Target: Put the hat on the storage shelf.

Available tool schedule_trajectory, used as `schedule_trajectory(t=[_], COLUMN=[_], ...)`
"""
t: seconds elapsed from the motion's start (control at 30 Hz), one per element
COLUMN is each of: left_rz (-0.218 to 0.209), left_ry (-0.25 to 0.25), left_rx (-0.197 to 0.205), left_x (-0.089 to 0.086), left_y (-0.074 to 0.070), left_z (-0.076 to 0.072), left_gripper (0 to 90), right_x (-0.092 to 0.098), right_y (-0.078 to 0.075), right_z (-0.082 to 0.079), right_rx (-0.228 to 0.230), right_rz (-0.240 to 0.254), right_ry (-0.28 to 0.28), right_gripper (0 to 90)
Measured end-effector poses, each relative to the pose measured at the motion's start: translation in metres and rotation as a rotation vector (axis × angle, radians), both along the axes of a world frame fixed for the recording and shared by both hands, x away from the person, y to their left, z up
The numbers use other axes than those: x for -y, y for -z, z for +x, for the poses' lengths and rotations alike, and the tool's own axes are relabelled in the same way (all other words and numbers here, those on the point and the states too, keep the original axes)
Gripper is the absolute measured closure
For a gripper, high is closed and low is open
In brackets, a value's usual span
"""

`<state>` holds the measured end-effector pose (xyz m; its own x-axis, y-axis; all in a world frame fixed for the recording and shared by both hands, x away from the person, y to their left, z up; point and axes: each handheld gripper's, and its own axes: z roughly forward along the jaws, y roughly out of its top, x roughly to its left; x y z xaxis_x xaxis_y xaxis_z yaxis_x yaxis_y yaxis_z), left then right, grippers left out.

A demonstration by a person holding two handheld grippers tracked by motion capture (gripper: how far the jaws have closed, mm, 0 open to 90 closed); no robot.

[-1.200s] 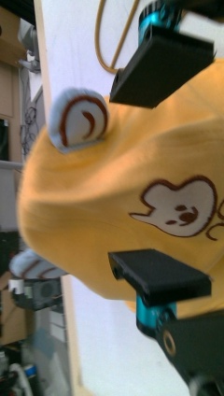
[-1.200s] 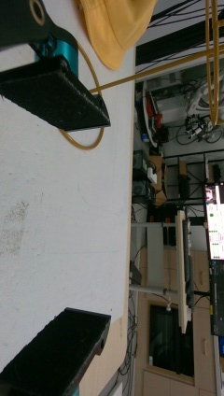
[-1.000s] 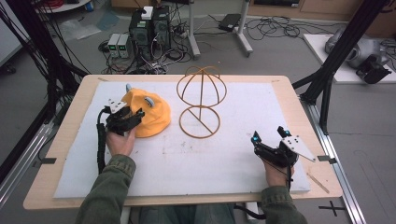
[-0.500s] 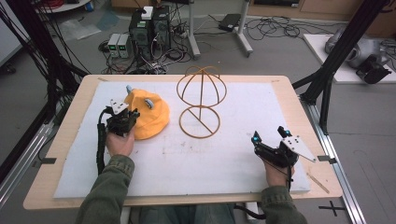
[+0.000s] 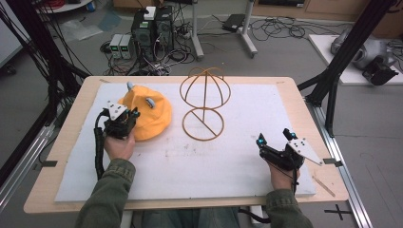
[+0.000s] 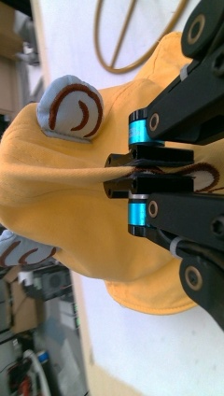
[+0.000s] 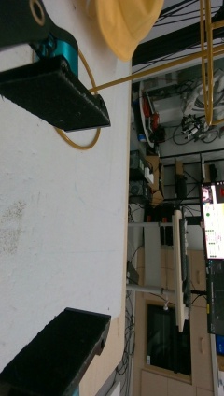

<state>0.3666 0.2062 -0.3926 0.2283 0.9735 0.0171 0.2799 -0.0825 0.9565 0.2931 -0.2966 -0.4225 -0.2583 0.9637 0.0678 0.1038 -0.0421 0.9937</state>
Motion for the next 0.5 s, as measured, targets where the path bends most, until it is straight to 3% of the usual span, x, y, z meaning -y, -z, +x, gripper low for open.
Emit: schedule_trajectory(t=[0.23,0.5], left_rz=[-0.092,-0.164], left_ry=[-0.021,-0.034], left_rx=[0.184,0.329], left_x=[-0.015,-0.03], left_y=[-0.024,-0.054], left_z=[-0.026,-0.048], left_gripper=[86.8,86.8], right_x=[0.0,-0.001], right_y=[0.0,0.0], right_z=[0.0,-0.001], right_rx=[0.002,-0.002], right_rz=[0.003,-0.001], right_ry=[0.004,0.003], right_gripper=[5.8,5.8])
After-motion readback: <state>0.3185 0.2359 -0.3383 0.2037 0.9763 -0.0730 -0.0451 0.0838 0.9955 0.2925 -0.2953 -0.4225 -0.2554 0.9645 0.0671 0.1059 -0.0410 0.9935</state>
